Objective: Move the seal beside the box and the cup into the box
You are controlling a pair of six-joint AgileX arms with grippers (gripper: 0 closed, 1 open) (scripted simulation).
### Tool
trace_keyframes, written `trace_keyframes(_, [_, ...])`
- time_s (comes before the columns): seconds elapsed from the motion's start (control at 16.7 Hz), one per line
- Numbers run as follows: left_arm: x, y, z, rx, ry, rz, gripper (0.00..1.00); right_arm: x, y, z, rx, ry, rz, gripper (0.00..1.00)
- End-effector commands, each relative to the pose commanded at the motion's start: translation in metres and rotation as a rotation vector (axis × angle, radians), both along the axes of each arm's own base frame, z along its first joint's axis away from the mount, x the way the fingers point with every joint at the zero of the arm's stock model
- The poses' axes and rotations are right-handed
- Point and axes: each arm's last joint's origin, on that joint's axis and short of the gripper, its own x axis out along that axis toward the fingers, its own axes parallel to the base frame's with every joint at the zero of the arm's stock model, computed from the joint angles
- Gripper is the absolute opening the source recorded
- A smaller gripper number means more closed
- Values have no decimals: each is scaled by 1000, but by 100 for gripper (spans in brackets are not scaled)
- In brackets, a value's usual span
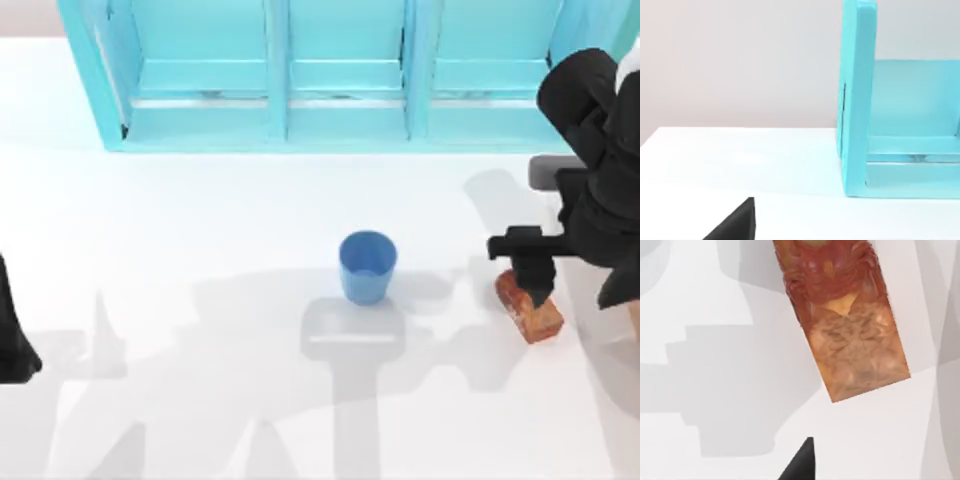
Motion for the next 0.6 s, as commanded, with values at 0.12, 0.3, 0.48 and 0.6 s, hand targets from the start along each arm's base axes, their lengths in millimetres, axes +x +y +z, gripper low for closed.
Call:
trace_keyframes(0.12, [0, 0, 0, 0, 0, 0, 100, 0, 0, 0, 0, 0, 0, 100])
trace_keyframes(0.3, [0, 0, 0, 0, 0, 0, 100, 0, 0, 0, 0, 0, 0, 100])
trace_keyframes(0.48, [0, 0, 0, 0, 0, 0, 100, 0, 0, 0, 0, 0, 0, 100])
trace_keyframes(0.6, [0, 0, 0, 0, 0, 0, 100, 0, 0, 0, 0, -1, 0, 100])
